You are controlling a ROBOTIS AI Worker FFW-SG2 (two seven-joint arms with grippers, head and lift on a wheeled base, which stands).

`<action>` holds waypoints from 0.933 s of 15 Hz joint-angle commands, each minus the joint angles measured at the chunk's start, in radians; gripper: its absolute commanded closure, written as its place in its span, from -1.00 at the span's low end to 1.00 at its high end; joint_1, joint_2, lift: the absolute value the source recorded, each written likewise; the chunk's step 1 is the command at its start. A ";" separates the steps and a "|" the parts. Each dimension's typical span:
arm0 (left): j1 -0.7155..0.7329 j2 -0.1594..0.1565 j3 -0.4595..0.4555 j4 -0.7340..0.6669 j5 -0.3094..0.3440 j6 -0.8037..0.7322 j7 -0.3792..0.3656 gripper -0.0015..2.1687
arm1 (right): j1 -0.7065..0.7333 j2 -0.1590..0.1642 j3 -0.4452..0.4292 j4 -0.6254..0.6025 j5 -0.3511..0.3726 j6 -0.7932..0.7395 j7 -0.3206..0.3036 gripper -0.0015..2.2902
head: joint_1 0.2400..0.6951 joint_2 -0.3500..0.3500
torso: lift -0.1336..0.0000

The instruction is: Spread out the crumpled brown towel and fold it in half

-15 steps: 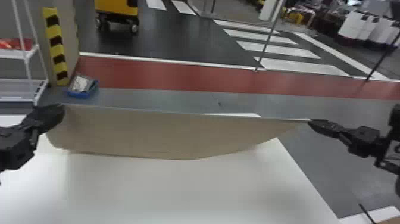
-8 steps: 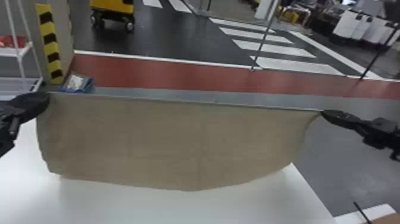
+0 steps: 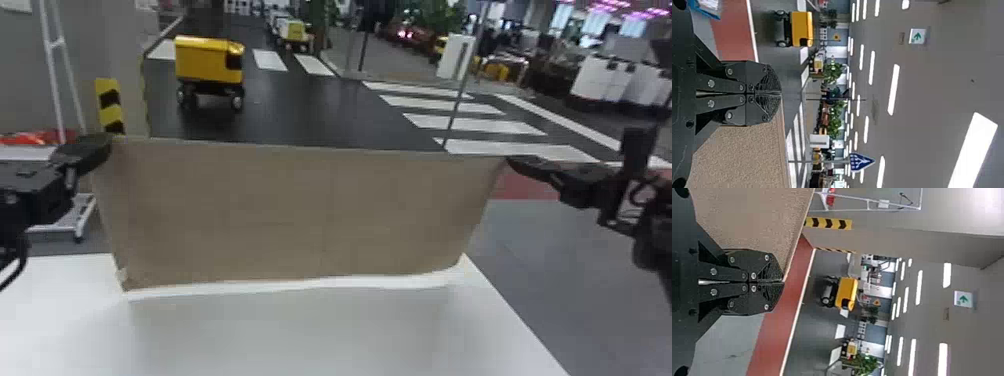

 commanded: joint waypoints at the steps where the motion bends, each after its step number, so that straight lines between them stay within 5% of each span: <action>1: -0.080 -0.016 -0.029 0.042 0.002 -0.014 -0.001 0.90 | -0.056 0.024 0.008 0.014 -0.003 -0.041 -0.023 0.29 | -0.42 -0.75 | -0.80; 3: -0.069 -0.008 -0.043 0.041 0.005 -0.045 -0.009 0.90 | -0.064 0.016 -0.004 0.059 -0.011 -0.066 0.000 0.29 | -0.65 -0.73 | -0.80; 5: 0.041 -0.008 -0.035 0.019 0.000 -0.060 -0.024 0.90 | 0.051 0.013 -0.019 0.054 -0.060 -0.100 0.066 0.29 | -0.67 -0.74 | -0.80; 9: 0.303 -0.008 0.001 -0.100 -0.072 -0.091 -0.035 0.90 | 0.306 0.010 -0.184 0.014 -0.080 -0.173 0.209 0.29 | -0.07 -0.80 | -0.80; 11: 0.408 -0.003 0.041 -0.182 -0.099 -0.079 -0.032 0.90 | 0.399 0.001 -0.190 -0.009 -0.153 -0.189 0.250 0.29 | 0.37 -0.91 | -0.80; 14: 0.586 0.004 0.139 -0.347 -0.132 -0.017 -0.025 0.90 | 0.537 -0.007 -0.254 -0.112 -0.215 -0.152 0.318 0.29 | 0.63 -0.97 | -0.80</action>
